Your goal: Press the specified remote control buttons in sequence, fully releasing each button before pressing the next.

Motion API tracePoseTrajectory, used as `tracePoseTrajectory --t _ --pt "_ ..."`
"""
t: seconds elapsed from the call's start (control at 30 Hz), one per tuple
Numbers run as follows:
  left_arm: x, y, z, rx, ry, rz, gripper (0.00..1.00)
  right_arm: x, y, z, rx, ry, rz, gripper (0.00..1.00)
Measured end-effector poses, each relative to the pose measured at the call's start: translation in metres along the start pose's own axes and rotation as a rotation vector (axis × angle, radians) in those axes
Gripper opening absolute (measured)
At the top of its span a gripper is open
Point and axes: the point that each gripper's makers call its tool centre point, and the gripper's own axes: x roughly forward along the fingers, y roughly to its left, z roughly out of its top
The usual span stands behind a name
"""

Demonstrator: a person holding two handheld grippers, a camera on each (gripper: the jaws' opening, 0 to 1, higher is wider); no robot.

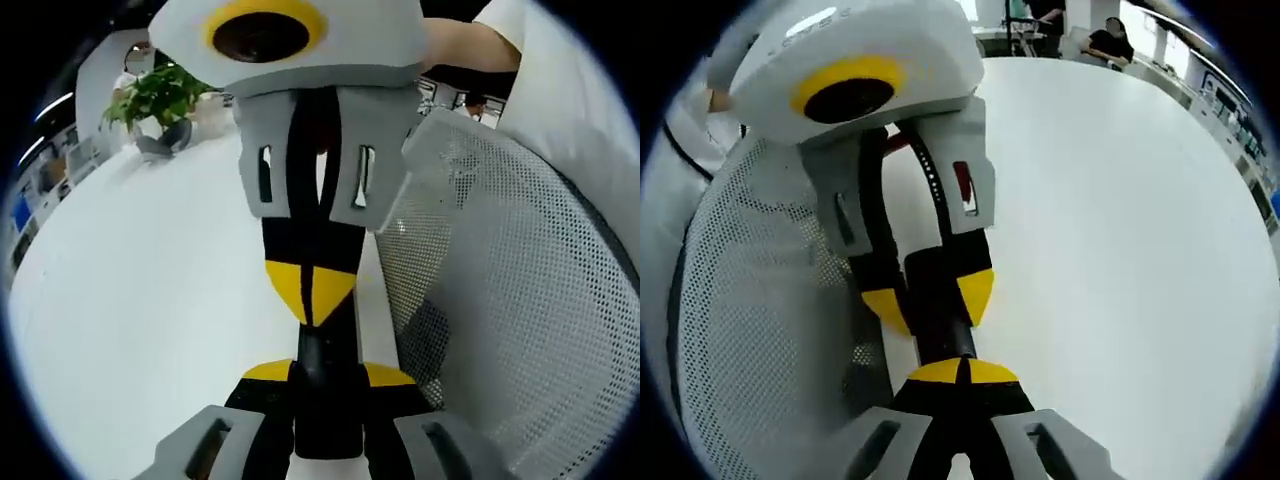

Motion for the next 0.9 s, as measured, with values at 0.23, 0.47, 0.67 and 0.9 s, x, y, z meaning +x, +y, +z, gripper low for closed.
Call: tracePoseTrajectory --t 0.23,0.47,0.67,0.9 --pt "0.0 0.0 0.0 -0.026 -0.016 -0.013 0.24 0.001 -0.001 -0.001 0.023 0.013 -0.001 0.0" --pt "0.0 0.0 0.001 -0.03 -0.019 -0.013 0.24 0.002 -0.004 0.001 0.06 -0.033 -0.057 0.0" --pt "0.0 -0.001 0.0 -0.025 -0.016 -0.008 0.24 0.0 -0.002 0.001 0.054 -0.129 -0.111 0.0" --pt "-0.001 0.0 0.0 -0.024 -0.019 -0.002 0.24 -0.004 0.014 0.009 -0.03 -0.17 -0.125 0.0"
